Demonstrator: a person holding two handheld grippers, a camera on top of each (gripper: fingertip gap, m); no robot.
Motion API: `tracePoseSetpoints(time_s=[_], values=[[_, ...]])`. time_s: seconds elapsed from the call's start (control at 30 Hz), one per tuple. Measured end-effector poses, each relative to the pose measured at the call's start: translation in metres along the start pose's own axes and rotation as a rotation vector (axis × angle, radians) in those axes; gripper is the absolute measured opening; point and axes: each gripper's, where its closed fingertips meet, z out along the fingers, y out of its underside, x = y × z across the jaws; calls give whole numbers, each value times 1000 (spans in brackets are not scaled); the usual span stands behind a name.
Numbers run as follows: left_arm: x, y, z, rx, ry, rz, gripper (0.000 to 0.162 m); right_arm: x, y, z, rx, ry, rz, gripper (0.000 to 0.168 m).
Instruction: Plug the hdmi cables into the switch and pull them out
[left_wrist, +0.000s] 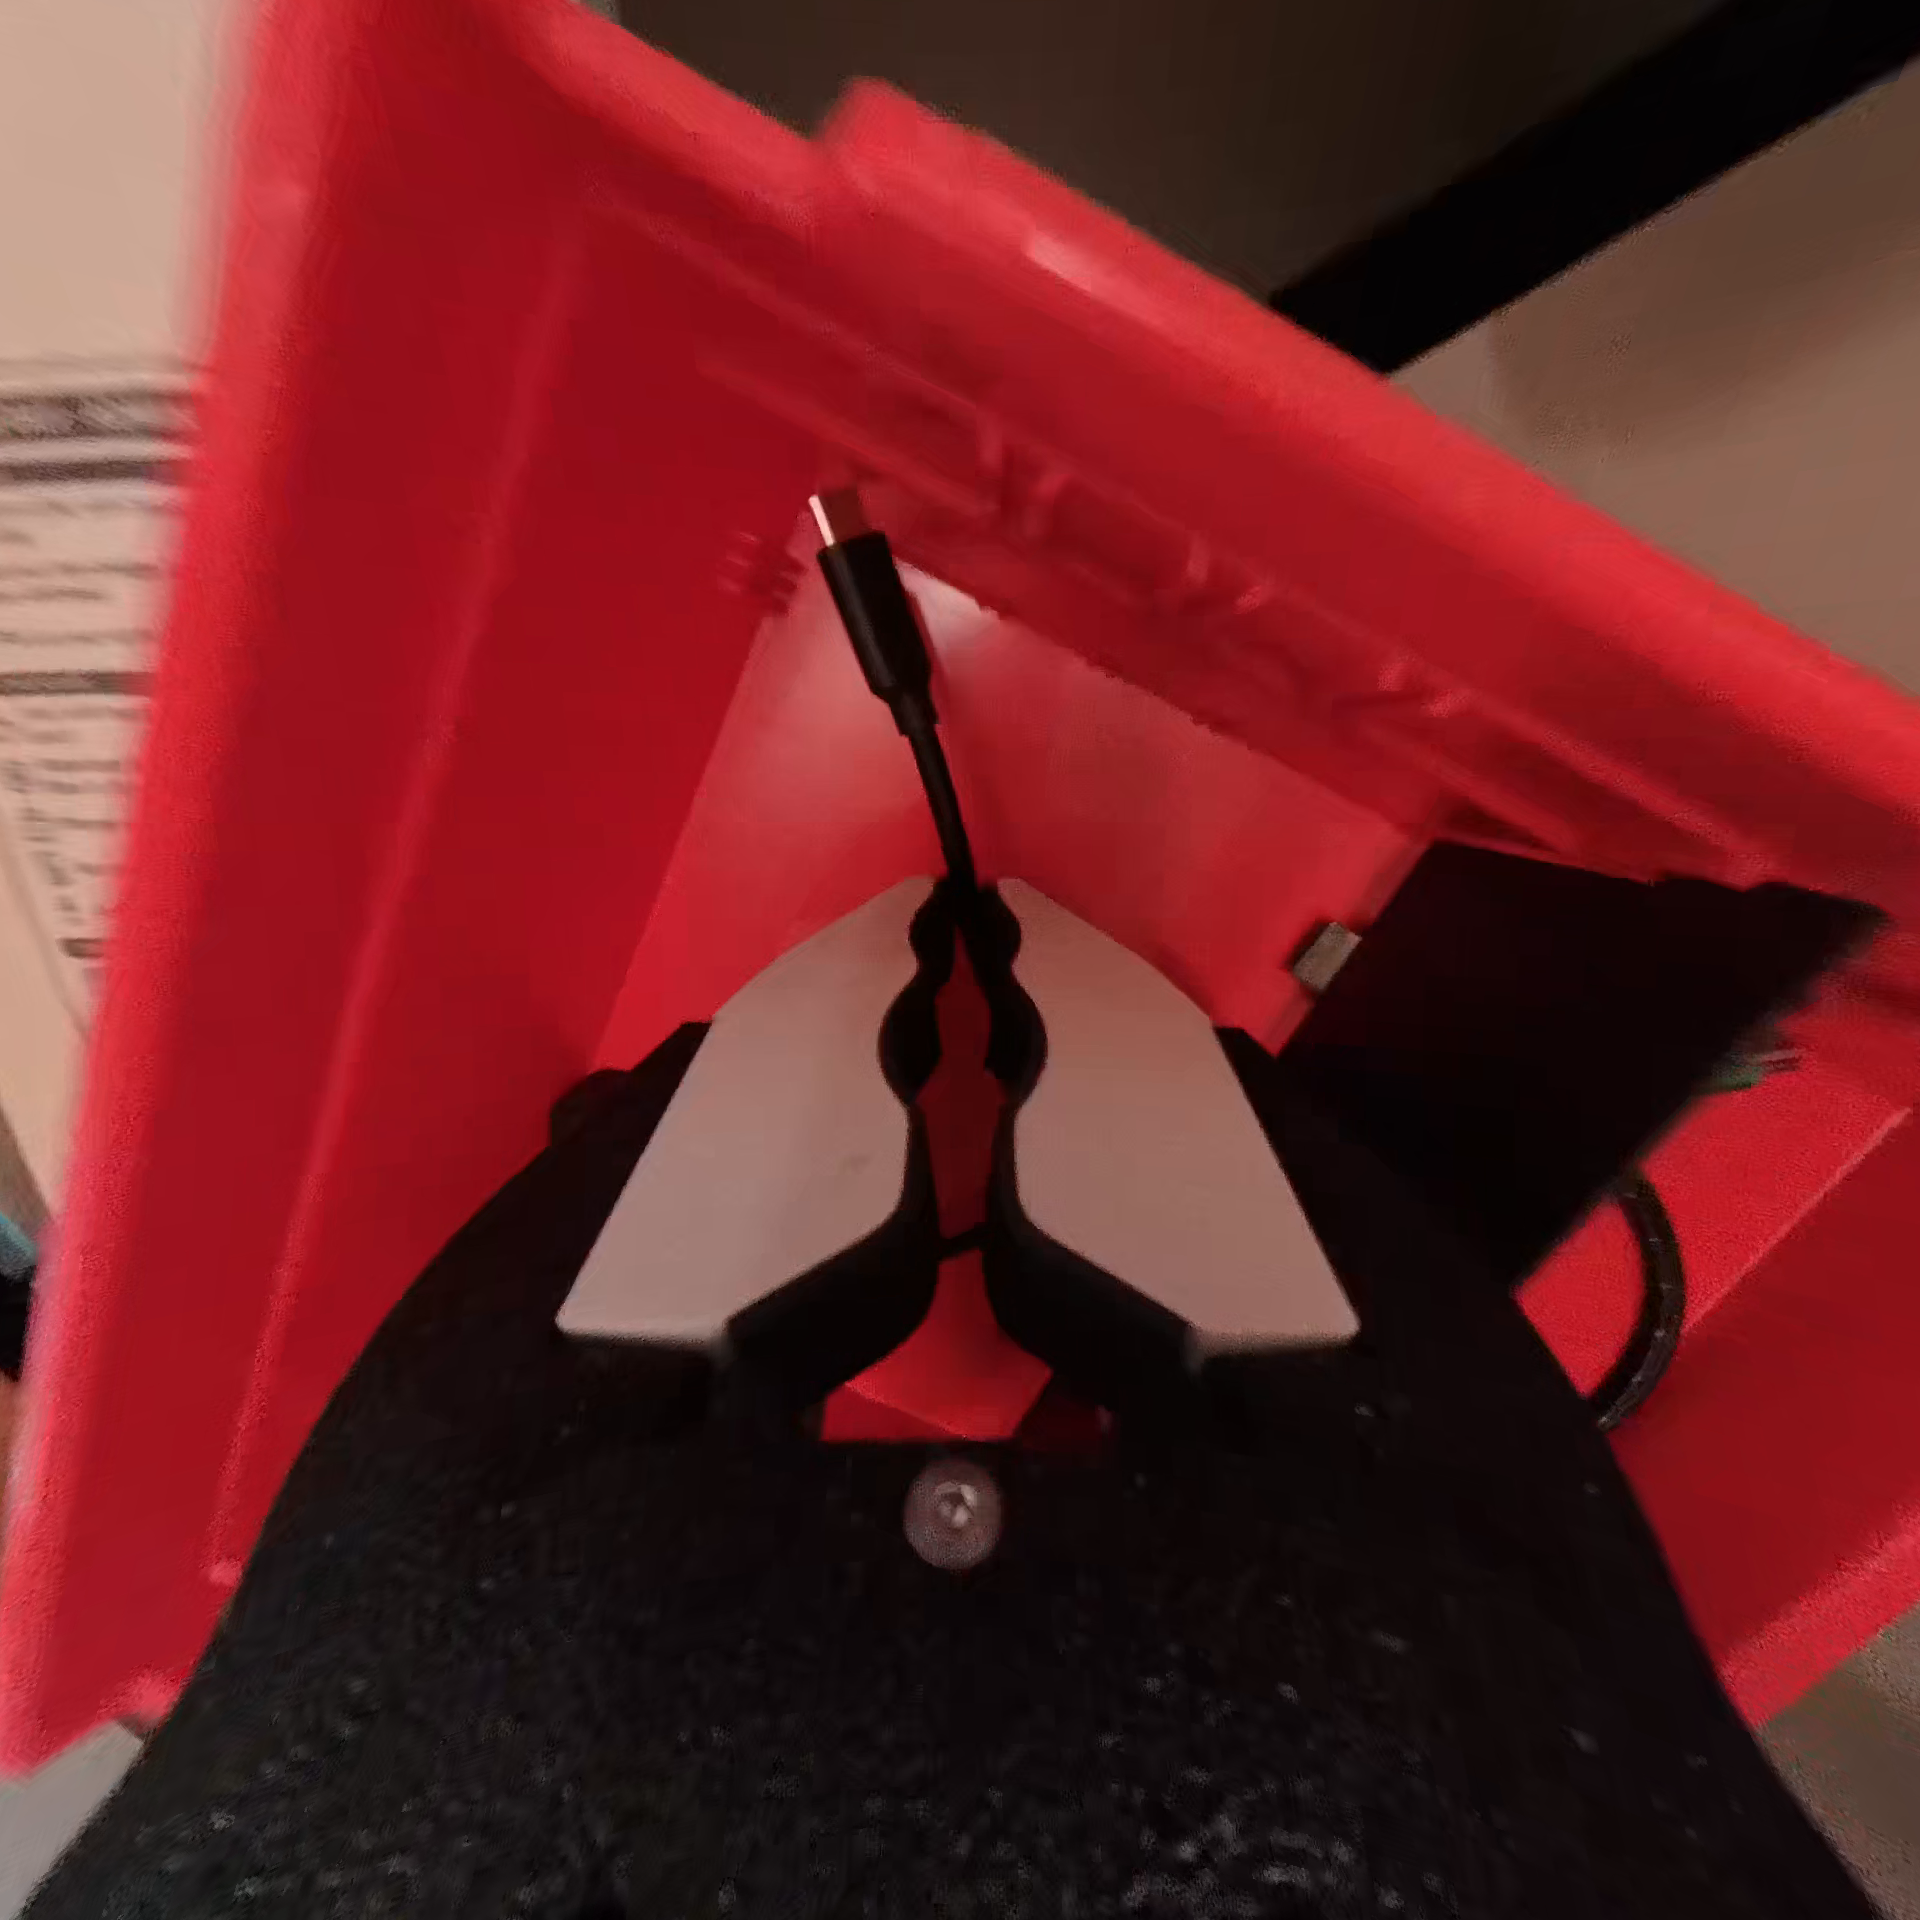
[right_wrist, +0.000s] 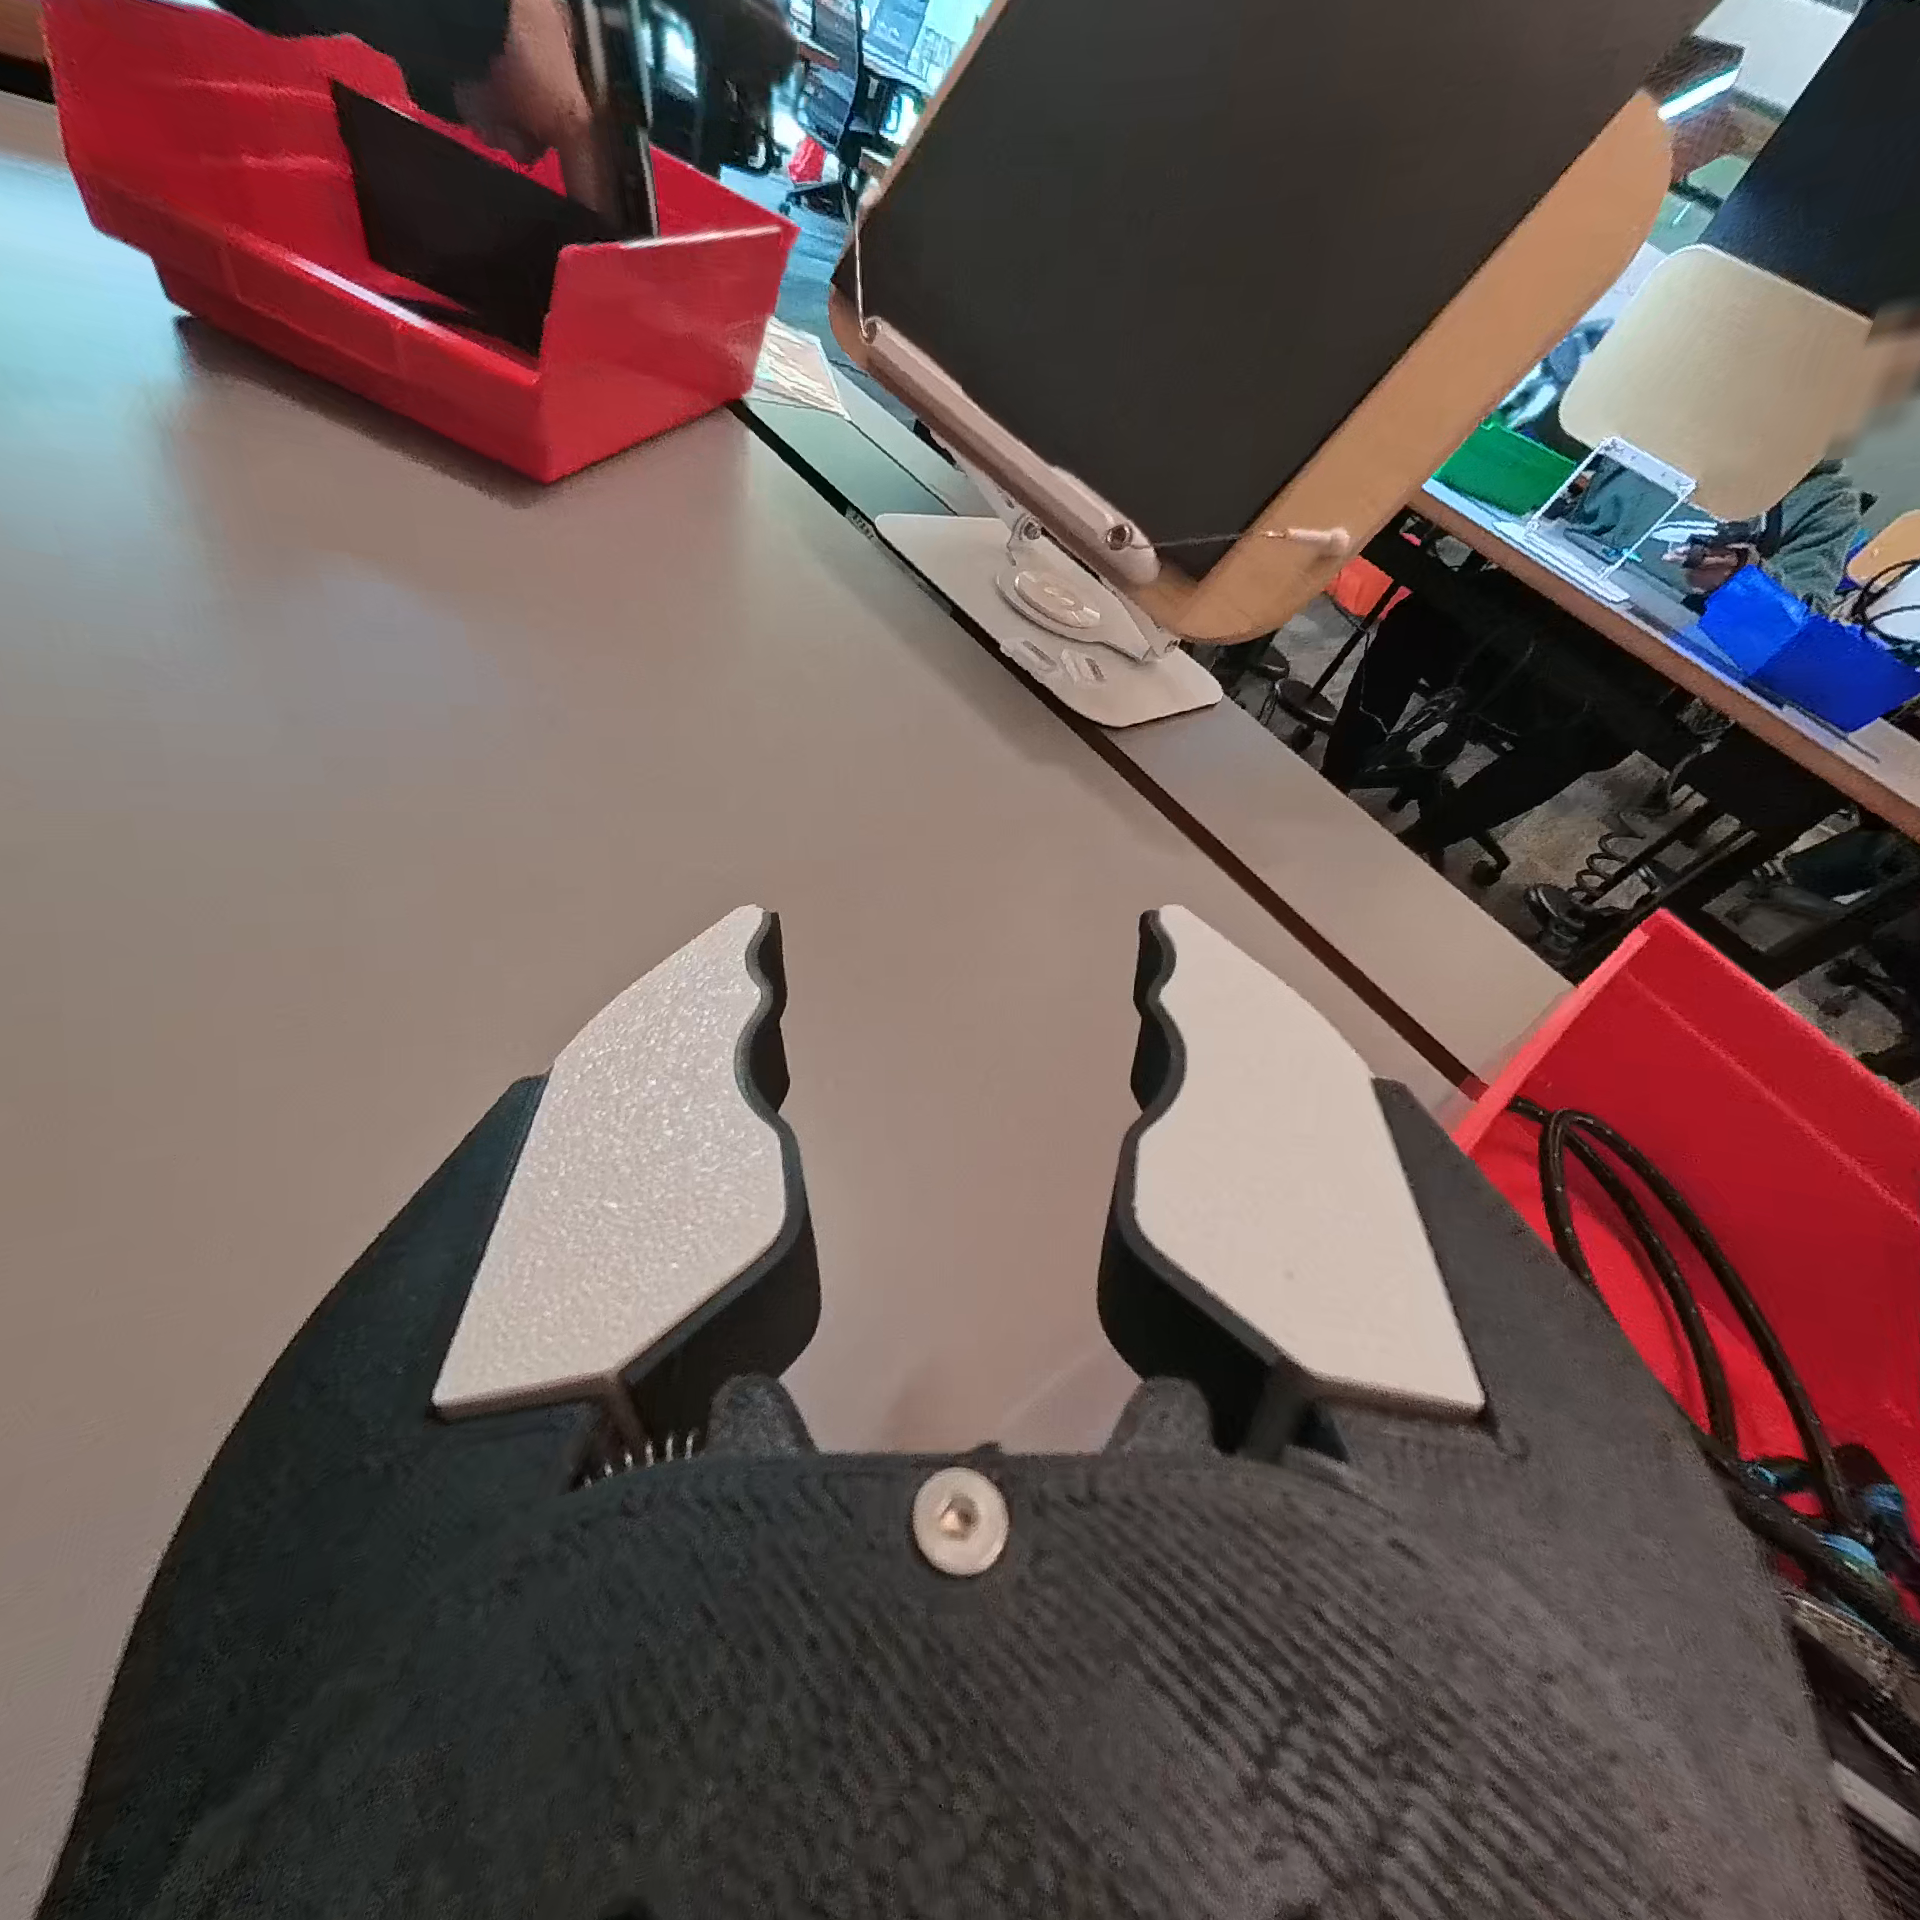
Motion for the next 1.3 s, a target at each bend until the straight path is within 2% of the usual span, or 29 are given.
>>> tracePoseSetpoints(time_s=[0.1,0.23,0.3,0.47,0.57,0.67,0.77,0.83,0.93,1.07,1.2,1.3], values=[[-2,-29,-51,287,-6,15,4,-1,-6,-2,17,-3,5,65],[1,-49,-144,604,-50,52,3,-10,-20,2,77,-27,46,65],[17,-57,-193,770,0,58,3,-18,-34,7,130,-52,73,65],[97,-65,-303,1103,213,140,2,-53,-72,28,259,-182,207,65],[162,-63,-344,1196,356,214,4,-76,-92,47,330,-230,281,66],[231,-58,-365,1235,508,298,3,-95,-111,64,398,-255,326,73],[299,-46,-380,1308,670,386,3,-123,-138,68,494,-489,717,76],[341,-35,-386,1354,776,441,3,-130,-146,71,531,-563,960,82],[392,-19,-392,1442,902,490,3,-131,-152,66,578,-651,1192,80],[440,-4,-391,1505,1008,524,3,-89,-140,62,718,-536,1478,76],[469,-3,-378,1479,1029,559,3,-86,-144,51,779,-670,1602,76],[480,2,-377,1485,1114,561,3,-83,-142,50,811,-745,1758,59]])
